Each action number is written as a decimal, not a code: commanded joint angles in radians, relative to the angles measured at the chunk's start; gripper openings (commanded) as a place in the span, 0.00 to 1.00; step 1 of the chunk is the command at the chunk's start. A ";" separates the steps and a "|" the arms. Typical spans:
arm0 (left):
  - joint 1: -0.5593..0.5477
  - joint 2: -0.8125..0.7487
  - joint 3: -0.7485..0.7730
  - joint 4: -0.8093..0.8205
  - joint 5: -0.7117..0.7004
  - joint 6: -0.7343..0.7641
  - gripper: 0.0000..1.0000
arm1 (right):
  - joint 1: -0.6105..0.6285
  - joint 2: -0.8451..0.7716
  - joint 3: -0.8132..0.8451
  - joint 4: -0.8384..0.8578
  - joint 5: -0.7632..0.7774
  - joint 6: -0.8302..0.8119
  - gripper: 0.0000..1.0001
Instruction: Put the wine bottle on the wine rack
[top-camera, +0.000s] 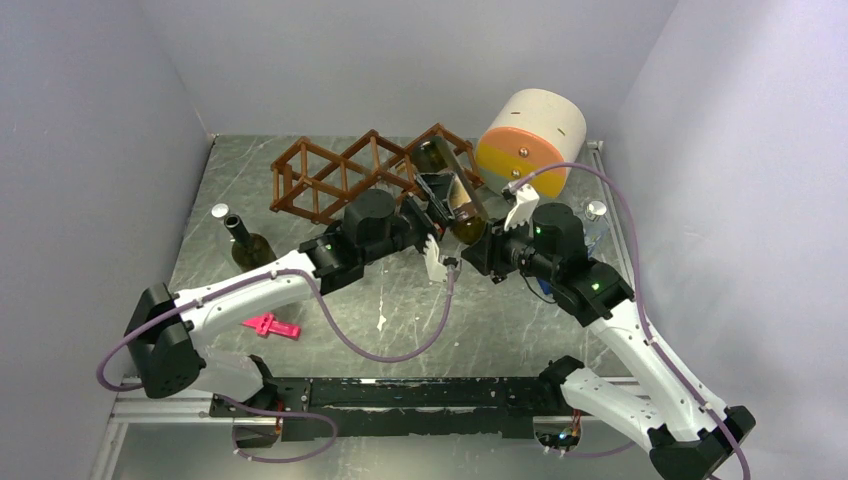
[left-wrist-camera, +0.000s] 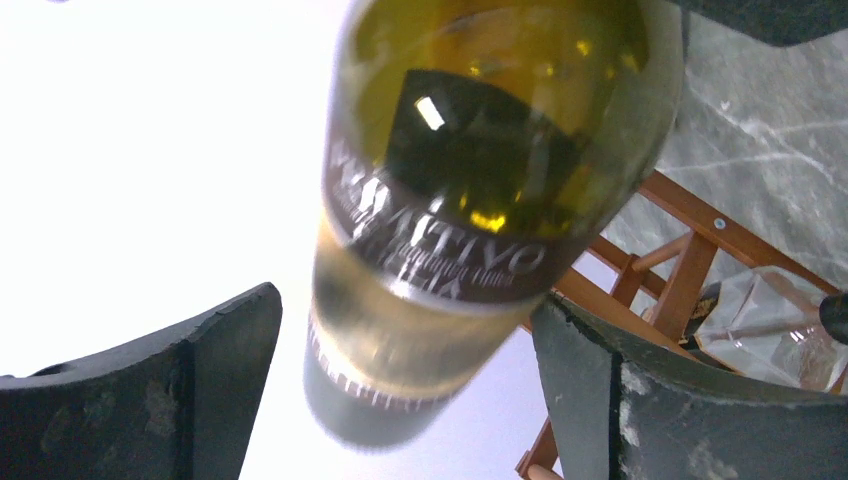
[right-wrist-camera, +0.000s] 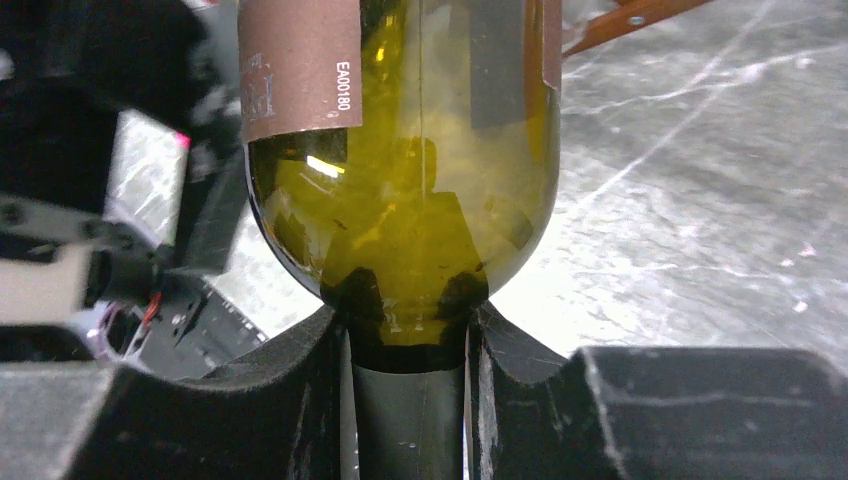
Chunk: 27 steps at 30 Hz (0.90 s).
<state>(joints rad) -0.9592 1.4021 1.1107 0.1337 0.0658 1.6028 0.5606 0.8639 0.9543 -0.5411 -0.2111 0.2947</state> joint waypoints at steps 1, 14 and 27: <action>-0.012 -0.078 -0.009 0.121 0.044 -0.117 0.98 | -0.002 -0.041 0.037 0.094 0.176 0.031 0.00; -0.012 -0.233 -0.012 0.091 -0.388 -1.044 0.98 | -0.002 -0.035 0.024 0.082 0.151 0.014 0.00; 0.023 -0.245 -0.020 -0.574 -0.545 -1.815 0.98 | -0.002 -0.021 -0.079 0.054 0.055 -0.007 0.00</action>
<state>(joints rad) -0.9474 1.1488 1.1198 -0.2974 -0.4267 0.0029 0.5575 0.8509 0.8734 -0.5831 -0.1383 0.2977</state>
